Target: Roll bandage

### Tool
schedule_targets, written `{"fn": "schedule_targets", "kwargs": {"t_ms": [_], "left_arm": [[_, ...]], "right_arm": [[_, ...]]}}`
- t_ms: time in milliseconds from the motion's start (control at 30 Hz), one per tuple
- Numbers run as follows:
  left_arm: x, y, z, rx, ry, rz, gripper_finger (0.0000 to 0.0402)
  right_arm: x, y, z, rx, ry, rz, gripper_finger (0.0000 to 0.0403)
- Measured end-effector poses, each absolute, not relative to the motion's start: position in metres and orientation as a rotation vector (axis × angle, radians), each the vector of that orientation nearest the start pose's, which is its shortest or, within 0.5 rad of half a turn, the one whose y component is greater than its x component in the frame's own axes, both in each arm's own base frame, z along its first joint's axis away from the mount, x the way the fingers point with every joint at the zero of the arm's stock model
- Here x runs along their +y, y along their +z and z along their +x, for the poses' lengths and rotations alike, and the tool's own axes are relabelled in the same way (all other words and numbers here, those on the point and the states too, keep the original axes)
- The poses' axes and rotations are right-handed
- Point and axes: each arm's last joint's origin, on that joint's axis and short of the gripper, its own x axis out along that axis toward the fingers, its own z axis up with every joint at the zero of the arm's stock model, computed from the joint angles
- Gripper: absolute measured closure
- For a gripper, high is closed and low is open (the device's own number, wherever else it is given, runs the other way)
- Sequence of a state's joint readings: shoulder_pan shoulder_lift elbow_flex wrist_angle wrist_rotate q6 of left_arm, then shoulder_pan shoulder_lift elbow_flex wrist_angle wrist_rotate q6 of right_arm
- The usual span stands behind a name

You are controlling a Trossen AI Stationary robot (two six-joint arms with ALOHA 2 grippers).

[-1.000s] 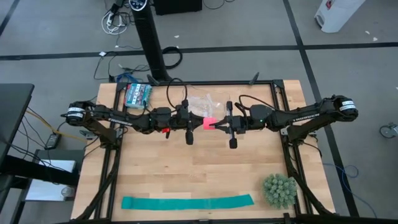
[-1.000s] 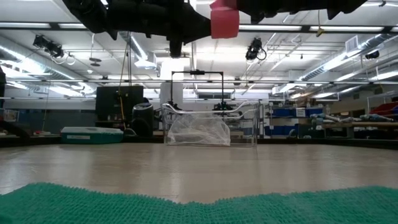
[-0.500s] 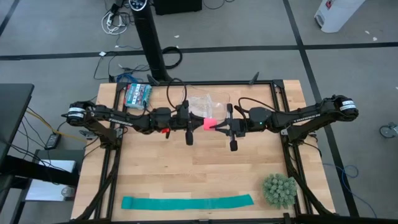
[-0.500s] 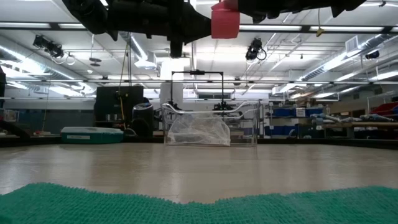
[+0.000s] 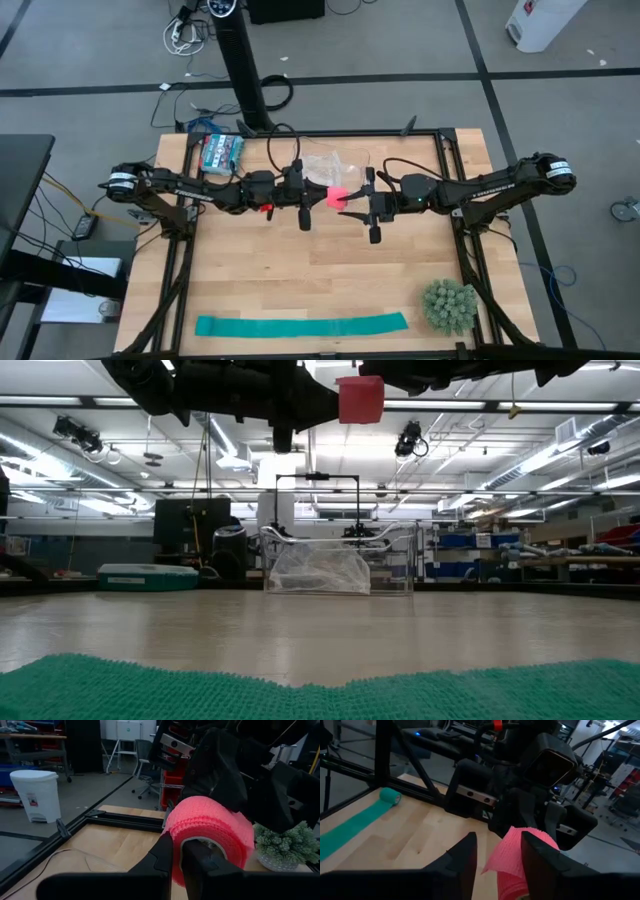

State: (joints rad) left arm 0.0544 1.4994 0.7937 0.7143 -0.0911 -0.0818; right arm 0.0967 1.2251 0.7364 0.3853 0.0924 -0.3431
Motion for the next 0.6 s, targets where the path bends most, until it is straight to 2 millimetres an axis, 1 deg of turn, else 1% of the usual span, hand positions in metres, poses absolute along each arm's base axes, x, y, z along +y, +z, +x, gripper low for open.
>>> {"fn": "schedule_targets", "kwargs": {"t_ms": [200, 333, 600], "left_arm": [[0.020, 0.254, 0.323, -0.011, 0.139, -0.079, 0.0370], [0.020, 0.256, 0.322, -0.011, 0.144, -0.056, 0.0370], [0.023, 0.253, 0.322, 0.017, 0.168, -0.054, 0.0370]], "right_arm": [[0.025, 0.279, 0.270, 0.108, 0.022, -0.354, 0.0269], [0.030, 0.283, 0.270, 0.063, 0.027, -0.371, 0.0275], [0.030, 0.289, 0.271, 0.056, -0.054, -0.400, 0.0278]]}}
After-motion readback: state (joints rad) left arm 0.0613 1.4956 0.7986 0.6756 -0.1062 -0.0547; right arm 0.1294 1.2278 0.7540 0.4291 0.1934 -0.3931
